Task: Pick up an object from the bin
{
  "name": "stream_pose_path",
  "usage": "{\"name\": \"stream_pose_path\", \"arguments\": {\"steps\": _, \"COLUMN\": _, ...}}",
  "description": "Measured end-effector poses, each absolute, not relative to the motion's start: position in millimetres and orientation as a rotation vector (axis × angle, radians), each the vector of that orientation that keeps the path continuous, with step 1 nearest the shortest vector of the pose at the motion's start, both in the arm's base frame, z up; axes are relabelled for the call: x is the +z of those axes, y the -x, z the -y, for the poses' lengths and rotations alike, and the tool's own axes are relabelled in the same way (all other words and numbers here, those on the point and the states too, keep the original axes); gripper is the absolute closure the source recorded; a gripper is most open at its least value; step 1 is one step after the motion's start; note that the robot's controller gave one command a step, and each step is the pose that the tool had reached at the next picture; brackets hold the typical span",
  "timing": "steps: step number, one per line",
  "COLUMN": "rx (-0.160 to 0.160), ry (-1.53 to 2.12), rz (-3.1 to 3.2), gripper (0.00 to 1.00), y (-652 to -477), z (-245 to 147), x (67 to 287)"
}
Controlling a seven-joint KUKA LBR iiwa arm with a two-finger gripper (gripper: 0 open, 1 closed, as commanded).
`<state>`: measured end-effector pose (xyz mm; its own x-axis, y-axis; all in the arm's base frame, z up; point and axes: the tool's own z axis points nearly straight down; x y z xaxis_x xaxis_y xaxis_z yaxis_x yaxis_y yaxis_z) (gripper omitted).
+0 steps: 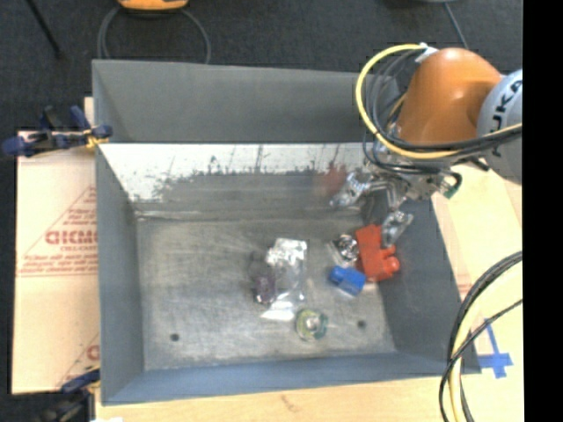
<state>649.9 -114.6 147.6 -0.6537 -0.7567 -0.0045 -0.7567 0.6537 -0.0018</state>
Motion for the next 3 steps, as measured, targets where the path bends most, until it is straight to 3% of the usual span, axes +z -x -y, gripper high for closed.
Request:
{"name": "stream_pose_path", "arguments": {"steps": 1, "rx": -0.004, "ry": 1.600, "rz": -2.694, "gripper": 0.00, "y": -644.1, "z": 133.6, "x": 113.1}}
{"name": "stream_pose_path", "arguments": {"steps": 2, "rx": -0.001, "ry": 1.789, "rz": -2.579, "gripper": 0.00, "y": -635.9, "z": 87.3, "x": 96.9}}
{"name": "stream_pose_path", "arguments": {"steps": 3, "rx": -0.004, "ry": 1.783, "rz": -2.580, "gripper": 1.00, "y": -636.7, "z": 88.4, "x": 98.7}}
